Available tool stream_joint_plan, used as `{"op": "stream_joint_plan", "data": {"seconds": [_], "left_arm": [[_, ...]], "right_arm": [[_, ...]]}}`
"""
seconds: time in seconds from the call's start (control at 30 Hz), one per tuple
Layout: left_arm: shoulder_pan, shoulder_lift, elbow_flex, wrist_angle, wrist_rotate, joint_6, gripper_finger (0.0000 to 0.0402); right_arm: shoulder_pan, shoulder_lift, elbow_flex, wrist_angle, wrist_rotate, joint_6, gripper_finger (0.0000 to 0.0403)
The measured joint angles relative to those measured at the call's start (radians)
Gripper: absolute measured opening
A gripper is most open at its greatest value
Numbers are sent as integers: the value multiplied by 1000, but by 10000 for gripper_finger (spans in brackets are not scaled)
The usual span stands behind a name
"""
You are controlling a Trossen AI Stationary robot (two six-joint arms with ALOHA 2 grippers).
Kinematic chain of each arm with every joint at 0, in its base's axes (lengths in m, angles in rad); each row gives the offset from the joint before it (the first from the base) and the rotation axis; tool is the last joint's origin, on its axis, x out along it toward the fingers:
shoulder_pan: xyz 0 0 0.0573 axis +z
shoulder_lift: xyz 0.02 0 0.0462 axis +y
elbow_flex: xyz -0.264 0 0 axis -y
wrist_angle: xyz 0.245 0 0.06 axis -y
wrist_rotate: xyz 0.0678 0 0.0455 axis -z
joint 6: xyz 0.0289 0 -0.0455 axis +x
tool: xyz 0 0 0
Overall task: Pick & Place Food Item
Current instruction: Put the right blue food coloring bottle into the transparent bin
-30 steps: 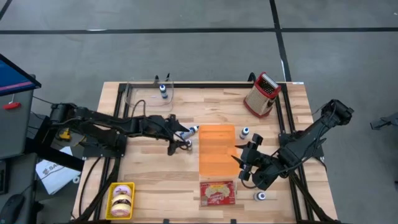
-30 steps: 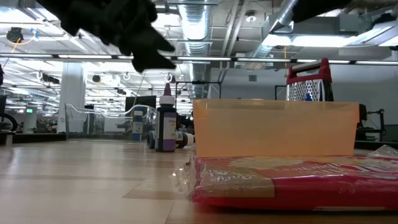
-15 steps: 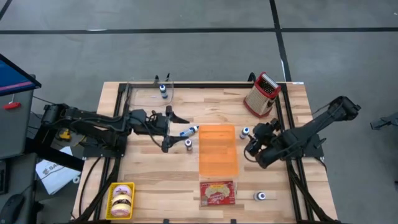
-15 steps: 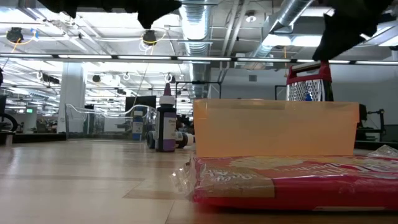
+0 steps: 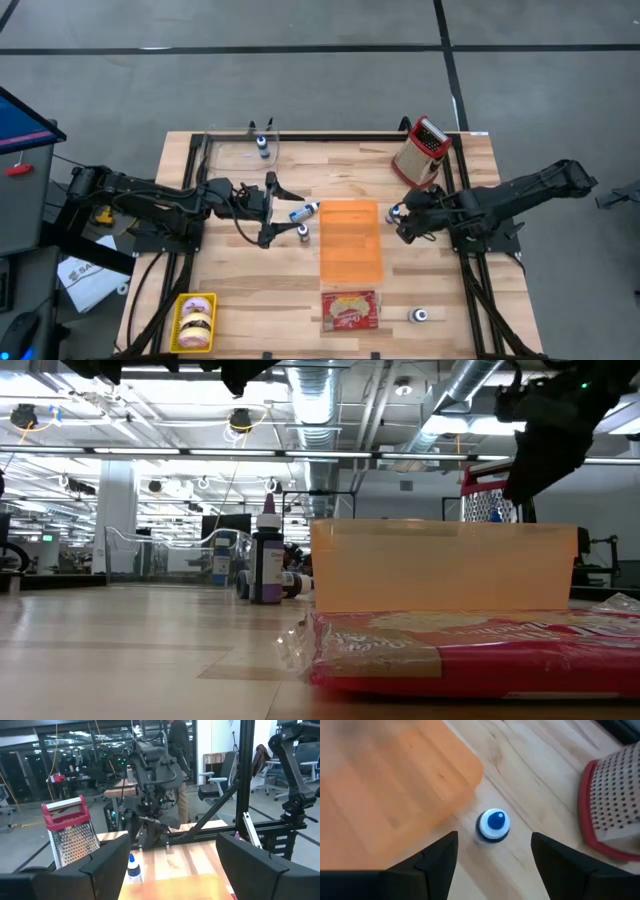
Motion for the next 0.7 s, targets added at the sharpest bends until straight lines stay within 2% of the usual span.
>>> {"op": "stream_joint_plan", "data": {"seconds": [0.2, 0.4, 0.57, 0.7], "left_arm": [[0, 0, 0, 16, 0, 18, 292], [0, 0, 0, 13, 0, 18, 292], [-1, 0, 0, 12, 0, 15, 292], [-3, 0, 0, 4, 0, 13, 292]], "right_arm": [[-58, 20, -2, 13, -12, -138, 245], [-112, 22, -4, 39, -75, -208, 245], [-183, 13, -76, 113, -151, -261, 245], [-226, 13, -109, 151, -161, -291, 245]]}}
